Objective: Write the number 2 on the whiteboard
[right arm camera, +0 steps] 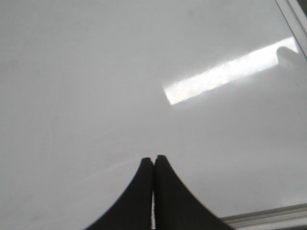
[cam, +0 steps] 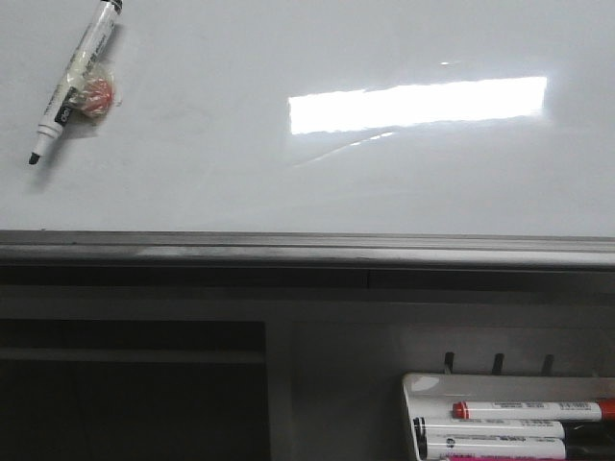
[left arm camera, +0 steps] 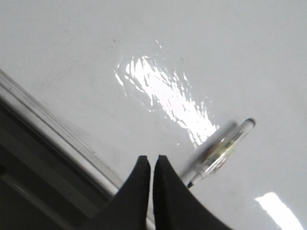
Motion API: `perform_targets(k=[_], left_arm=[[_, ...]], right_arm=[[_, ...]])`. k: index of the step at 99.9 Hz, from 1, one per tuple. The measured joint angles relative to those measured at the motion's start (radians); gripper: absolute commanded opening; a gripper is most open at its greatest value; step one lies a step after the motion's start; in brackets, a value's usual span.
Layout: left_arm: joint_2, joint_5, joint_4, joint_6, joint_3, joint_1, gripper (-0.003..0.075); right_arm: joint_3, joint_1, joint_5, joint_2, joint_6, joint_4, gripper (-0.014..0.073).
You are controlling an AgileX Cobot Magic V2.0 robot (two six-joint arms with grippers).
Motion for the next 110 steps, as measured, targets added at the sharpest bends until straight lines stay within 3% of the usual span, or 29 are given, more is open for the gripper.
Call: perform_targets(k=[15, 25, 30, 35, 44, 50, 55, 73, 91, 110], left_arm=[[0.0, 0.011, -0.126, 0.03, -0.003, 0.0, -0.002], [0.0, 0.153, -0.014, 0.146, -0.069, 0.0, -0.002], [0.014, 0.213, 0.068, 0.19, -0.132, 0.0, -0.0006], [0.051, 0.258, 0.151, 0.222, -0.203, 0.0, 0.0058], [0.166, 0.357, 0.266, 0.317, -0.338, 0.0, 0.0297], [0.252, 0.395, 0.299, 0.372, -0.407, -0.014, 0.0439], [0.314, 0.407, 0.318, 0.4, -0.459, -0.038, 0.0482], [0.553, 0.417, 0.398, 0.517, -0.557, -0.125, 0.0407], [0.783, 0.31, 0.413, 0.543, -0.636, -0.227, 0.0407], [1.007, 0.284, 0.415, 0.549, -0.715, -0.323, 0.0407]], right_arm=[[-0.002, 0.0, 0.024, 0.0, 0.013, 0.199, -0.0069], [-0.066, 0.0, 0.164, 0.0, 0.018, 0.233, -0.0036], [-0.12, 0.0, 0.246, 0.0, -0.006, 0.234, 0.0036], [-0.177, 0.0, 0.32, 0.003, -0.051, 0.234, 0.0133], [-0.265, 0.0, 0.428, 0.04, -0.116, 0.234, 0.0338], [-0.307, 0.0, 0.469, 0.078, -0.146, 0.234, 0.0425], [-0.336, 0.0, 0.491, 0.109, -0.16, 0.234, 0.0462], [-0.391, 0.0, 0.511, 0.192, -0.173, 0.234, 0.0461], [-0.395, 0.0, 0.513, 0.198, -0.174, 0.234, 0.0461], [-0.395, 0.0, 0.517, 0.198, -0.176, 0.234, 0.0461]])
